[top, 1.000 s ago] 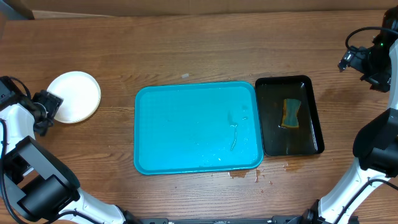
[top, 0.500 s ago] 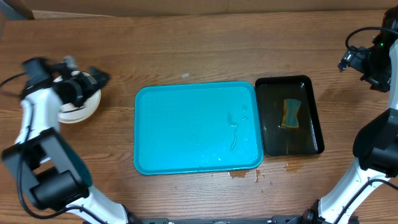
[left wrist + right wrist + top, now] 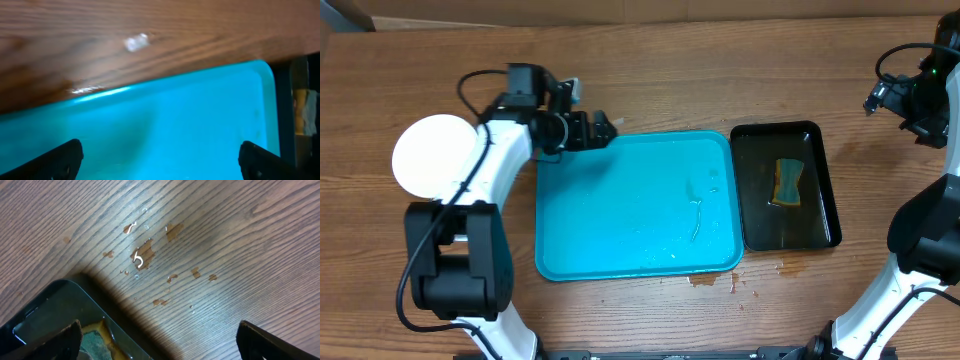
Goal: Clean dirty plates on tray and stack at the side
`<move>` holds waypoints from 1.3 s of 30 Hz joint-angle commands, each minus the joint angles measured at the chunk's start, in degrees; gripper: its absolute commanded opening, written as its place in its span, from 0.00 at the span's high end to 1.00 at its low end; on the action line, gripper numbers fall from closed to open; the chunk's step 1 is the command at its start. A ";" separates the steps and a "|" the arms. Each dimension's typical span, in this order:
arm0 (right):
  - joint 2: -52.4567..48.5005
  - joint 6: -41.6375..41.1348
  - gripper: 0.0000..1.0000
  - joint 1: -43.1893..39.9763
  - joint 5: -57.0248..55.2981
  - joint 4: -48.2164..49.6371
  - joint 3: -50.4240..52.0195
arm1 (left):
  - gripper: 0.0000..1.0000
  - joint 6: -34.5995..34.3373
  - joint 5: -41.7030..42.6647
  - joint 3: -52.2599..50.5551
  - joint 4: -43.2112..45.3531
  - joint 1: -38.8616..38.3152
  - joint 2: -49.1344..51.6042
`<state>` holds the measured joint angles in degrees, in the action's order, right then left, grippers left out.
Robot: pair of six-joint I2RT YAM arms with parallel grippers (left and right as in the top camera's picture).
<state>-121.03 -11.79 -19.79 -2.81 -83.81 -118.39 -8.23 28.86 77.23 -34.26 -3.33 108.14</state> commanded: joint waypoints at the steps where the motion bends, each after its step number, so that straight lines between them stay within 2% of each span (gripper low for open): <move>1: 1.42 -0.22 0.00 -0.11 -0.13 0.15 -0.87 | 0.00 -3.45 -0.94 1.64 -0.02 -1.31 -5.46; 7: 1.42 -0.22 0.00 -0.11 -0.11 0.15 -0.87 | 0.00 -4.07 -1.64 2.05 -0.22 -1.55 -18.01; 11: 1.42 -0.22 0.00 -0.11 -0.13 0.13 -0.87 | 0.00 -4.02 -6.08 2.05 -2.80 -1.55 -26.29; 16: 1.42 -0.24 0.00 -0.11 -0.13 0.15 -0.87 | 0.00 -4.00 -10.08 2.05 -5.84 -1.55 -31.76; 39: 3.08 -0.24 0.00 0.96 -0.11 0.15 -0.85 | 0.00 -4.00 -10.01 1.99 -6.25 -1.55 -28.72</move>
<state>-121.03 -11.79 -19.70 -2.81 -83.81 -118.39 -11.86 19.40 78.91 -40.56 -4.89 79.05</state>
